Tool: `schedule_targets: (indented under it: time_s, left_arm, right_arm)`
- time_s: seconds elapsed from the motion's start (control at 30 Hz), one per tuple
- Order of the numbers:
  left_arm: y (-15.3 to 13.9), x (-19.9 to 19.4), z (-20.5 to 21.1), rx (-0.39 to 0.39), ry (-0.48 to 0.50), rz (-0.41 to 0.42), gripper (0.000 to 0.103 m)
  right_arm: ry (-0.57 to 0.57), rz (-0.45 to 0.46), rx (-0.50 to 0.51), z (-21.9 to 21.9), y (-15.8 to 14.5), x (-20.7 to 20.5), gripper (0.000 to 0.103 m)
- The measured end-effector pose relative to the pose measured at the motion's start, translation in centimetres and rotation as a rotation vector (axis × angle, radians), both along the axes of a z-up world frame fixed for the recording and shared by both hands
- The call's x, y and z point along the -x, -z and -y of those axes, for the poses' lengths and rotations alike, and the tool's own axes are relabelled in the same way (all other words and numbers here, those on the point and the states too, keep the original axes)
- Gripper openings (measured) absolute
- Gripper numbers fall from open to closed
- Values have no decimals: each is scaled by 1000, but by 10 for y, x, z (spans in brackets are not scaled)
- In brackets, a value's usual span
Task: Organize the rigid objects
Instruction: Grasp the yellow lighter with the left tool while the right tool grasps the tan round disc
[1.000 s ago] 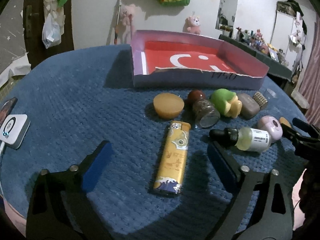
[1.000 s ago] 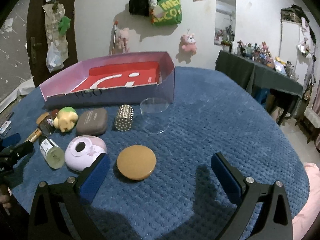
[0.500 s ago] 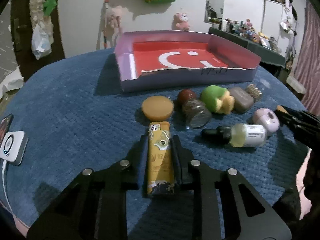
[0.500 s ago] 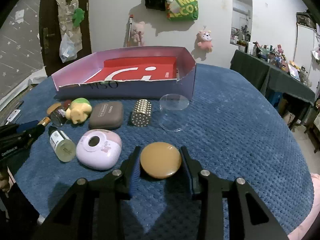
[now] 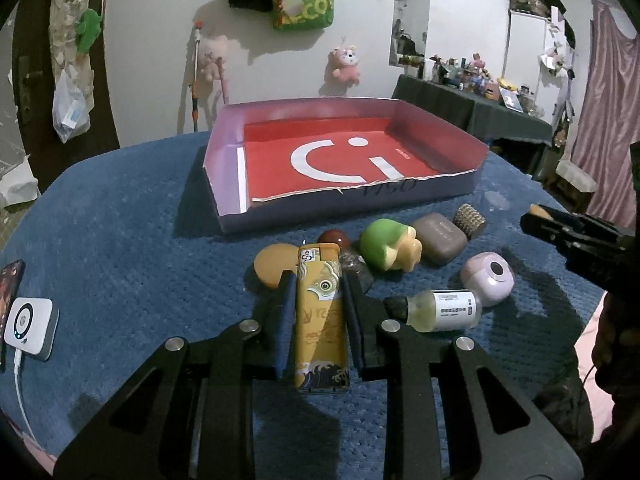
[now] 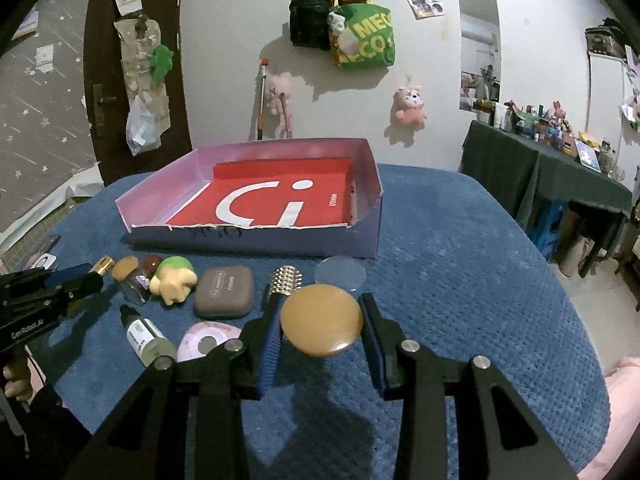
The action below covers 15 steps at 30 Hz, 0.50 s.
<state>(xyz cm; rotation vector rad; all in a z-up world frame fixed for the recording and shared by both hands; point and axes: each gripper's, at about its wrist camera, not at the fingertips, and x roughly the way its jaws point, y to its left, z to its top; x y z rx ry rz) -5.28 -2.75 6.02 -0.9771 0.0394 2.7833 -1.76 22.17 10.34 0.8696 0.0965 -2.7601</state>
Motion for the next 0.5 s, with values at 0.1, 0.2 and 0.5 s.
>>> schedule_targets:
  time_s: [0.1, 0.2, 0.5]
  left_arm:
    - [-1, -1, 0, 0, 0, -4, 22]
    - [-2, -1, -1, 0, -1, -7, 22]
    - [-7, 0, 0, -6, -1, -19, 22]
  right_arm:
    - [-5, 12, 3, 1, 2, 1, 40]
    - [-7, 16, 7, 1, 4, 0, 40]
    - [-17, 10, 8, 1, 2, -1, 40]
